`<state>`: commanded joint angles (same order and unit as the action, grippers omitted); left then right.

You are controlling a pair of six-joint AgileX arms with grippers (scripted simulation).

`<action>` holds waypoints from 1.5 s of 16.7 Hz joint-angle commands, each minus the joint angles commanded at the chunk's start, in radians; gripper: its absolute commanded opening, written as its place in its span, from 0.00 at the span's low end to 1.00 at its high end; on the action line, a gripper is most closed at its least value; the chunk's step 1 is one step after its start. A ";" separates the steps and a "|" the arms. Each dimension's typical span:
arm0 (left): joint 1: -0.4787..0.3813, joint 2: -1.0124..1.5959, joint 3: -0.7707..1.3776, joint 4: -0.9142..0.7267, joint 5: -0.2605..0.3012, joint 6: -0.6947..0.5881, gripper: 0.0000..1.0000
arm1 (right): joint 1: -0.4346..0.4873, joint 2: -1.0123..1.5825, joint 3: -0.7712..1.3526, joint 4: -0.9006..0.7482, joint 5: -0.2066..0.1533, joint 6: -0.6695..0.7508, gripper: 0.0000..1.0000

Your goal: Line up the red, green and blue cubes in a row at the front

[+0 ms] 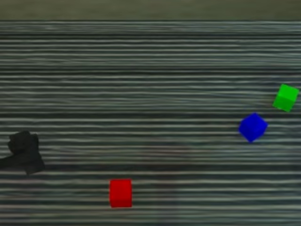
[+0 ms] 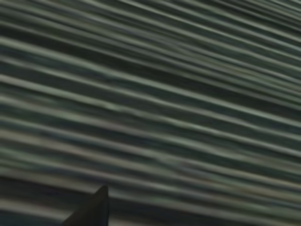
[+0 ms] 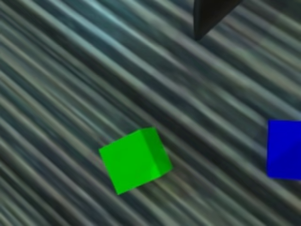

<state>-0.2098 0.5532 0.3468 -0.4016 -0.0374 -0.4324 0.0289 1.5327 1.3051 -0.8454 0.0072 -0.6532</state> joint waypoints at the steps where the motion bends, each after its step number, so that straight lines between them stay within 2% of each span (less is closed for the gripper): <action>1: 0.030 -0.071 -0.051 0.043 0.002 0.042 1.00 | 0.002 0.104 0.085 -0.059 0.000 -0.045 1.00; 7: 0.176 -0.405 -0.275 0.285 0.022 0.297 1.00 | 0.014 0.593 0.533 -0.330 0.000 -0.264 1.00; 12: 0.227 -0.546 -0.342 0.394 0.036 0.423 1.00 | 0.018 0.798 0.741 -0.436 -0.002 -0.358 1.00; 20: 0.230 -0.553 -0.347 0.402 0.037 0.432 1.00 | 0.016 0.812 0.735 -0.424 -0.003 -0.365 1.00; 25: 0.230 -0.553 -0.347 0.402 0.037 0.432 1.00 | 0.019 0.856 0.603 -0.235 -0.002 -0.363 1.00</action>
<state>0.0200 0.0000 0.0000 0.0000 0.0000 0.0000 0.0480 2.3883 1.9078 -1.0804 0.0050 -1.0159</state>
